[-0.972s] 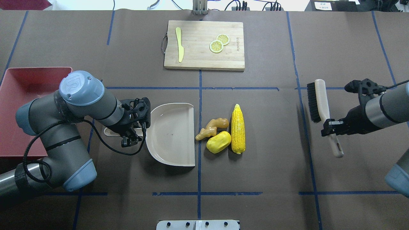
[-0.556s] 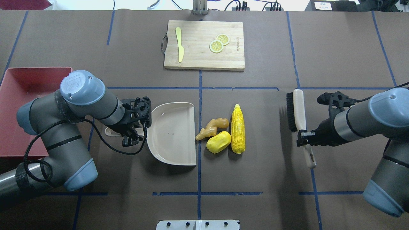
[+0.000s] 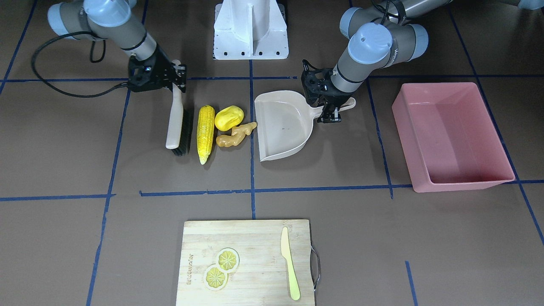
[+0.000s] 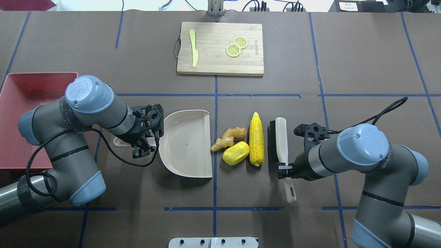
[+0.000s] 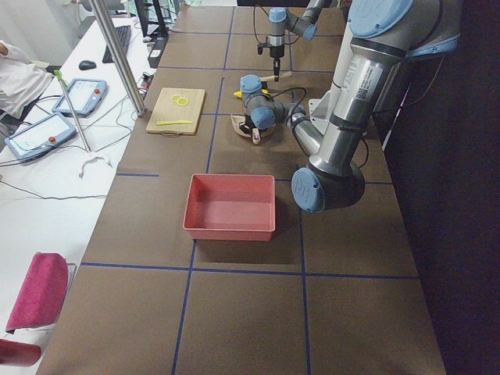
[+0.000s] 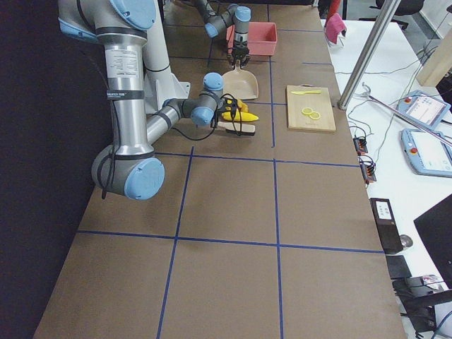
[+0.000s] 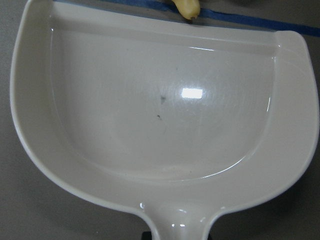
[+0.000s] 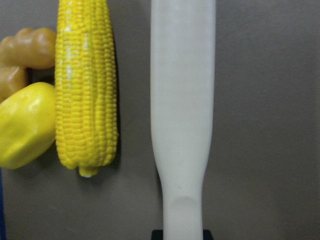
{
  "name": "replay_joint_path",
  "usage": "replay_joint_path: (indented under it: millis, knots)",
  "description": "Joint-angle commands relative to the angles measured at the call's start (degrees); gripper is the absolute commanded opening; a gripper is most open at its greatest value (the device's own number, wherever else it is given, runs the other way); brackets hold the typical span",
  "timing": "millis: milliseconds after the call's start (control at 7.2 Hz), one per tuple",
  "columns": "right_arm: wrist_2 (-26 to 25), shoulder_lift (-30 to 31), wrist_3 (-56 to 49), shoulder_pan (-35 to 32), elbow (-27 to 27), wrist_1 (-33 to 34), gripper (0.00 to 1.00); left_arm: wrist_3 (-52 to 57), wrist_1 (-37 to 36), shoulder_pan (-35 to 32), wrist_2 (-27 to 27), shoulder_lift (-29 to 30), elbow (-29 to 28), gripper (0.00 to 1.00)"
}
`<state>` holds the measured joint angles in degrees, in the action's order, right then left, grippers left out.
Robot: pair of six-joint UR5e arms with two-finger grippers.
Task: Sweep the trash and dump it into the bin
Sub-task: 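Lower the brush behind the corn, potato and ginger with the right gripper, then sweep the corn, potato and ginger into the dustpan with the brush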
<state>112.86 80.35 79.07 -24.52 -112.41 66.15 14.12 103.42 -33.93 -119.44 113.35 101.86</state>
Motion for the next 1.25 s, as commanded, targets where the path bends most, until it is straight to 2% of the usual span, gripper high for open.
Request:
replay_joint_path:
  millis: [0, 278, 556, 833, 1111]
  knots:
    - [-1.2, -4.4, 1.3, 1.5, 2.7, 0.0, 0.00, -0.7, -0.1, 0.0, 0.0, 0.0, 0.0, 0.00]
    - [-1.3, -6.1, 1.5, 2.3, 3.4, 0.0, 0.00, -0.9, -0.1, 0.1, 0.0, 0.2, 0.0, 0.00]
    - [-2.5, -11.2, 1.4, 2.5, 7.9, 0.0, 0.00, -2.3, -0.1, 0.1, 0.1, 0.3, 0.0, 0.00]
    - [-3.4, -14.9, 1.4, 3.3, 9.8, 0.2, 0.00, -2.3, -0.1, 0.2, 0.1, 0.4, 0.0, 0.00]
    - [-5.9, -19.4, 1.4, 4.9, 10.4, 5.2, 0.00, -2.3, -0.1, 0.2, 0.1, 0.3, 0.0, 0.00]
